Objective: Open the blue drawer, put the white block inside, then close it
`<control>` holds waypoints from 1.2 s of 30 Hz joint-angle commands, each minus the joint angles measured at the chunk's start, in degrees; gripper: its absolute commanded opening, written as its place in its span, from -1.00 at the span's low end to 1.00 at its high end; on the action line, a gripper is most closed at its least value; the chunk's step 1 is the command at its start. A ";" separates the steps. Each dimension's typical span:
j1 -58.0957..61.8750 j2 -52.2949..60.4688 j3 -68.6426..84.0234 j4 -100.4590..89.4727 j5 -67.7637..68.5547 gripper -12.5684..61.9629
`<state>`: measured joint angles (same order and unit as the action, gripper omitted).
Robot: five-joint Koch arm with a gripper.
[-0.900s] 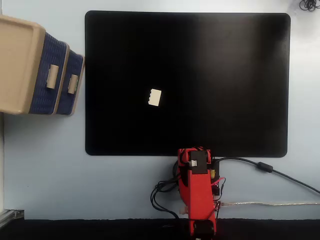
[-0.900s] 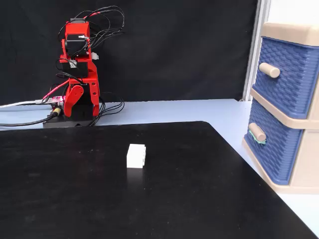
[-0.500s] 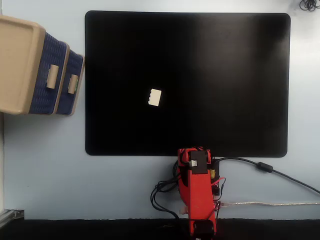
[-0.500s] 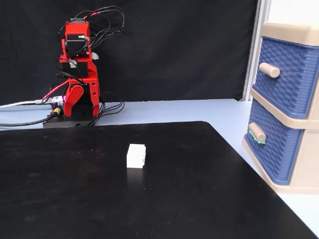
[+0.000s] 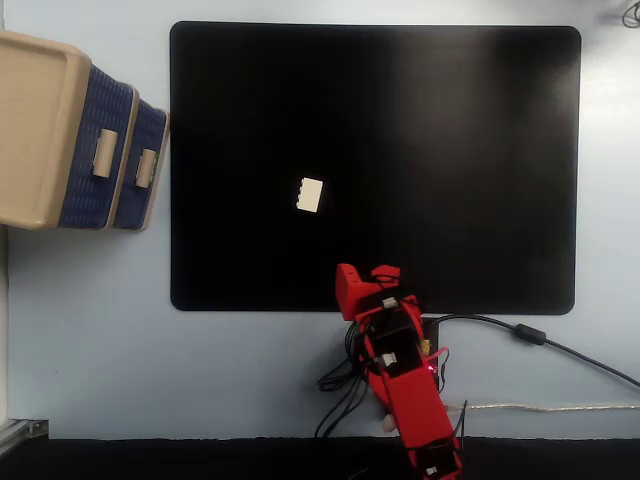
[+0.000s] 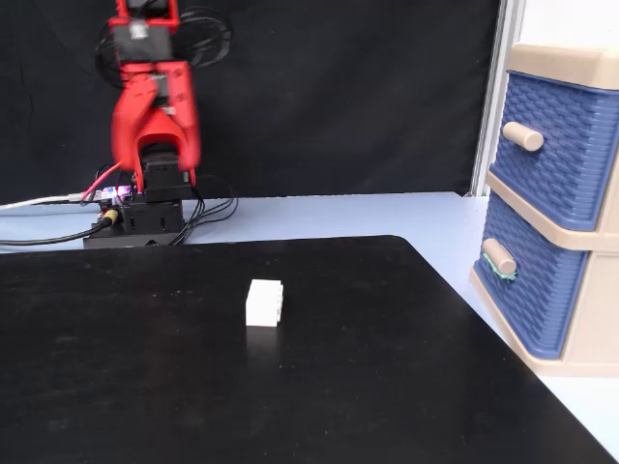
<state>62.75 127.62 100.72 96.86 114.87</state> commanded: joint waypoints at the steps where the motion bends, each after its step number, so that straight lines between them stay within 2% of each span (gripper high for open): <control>1: -16.17 -2.90 -0.62 -14.77 23.82 0.24; 4: -32.43 -11.78 2.99 -39.90 41.66 0.24; 9: -33.49 -21.71 12.48 -84.20 49.57 0.24; 14: -32.96 -36.21 15.91 -109.07 52.82 0.24; 19: -30.23 -47.64 10.99 -118.39 60.21 0.23; 32: -28.48 -68.29 -16.52 -118.74 60.64 0.19; 36: -28.21 -73.39 -22.24 -118.56 60.64 0.07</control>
<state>33.93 53.61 81.12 -17.14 173.76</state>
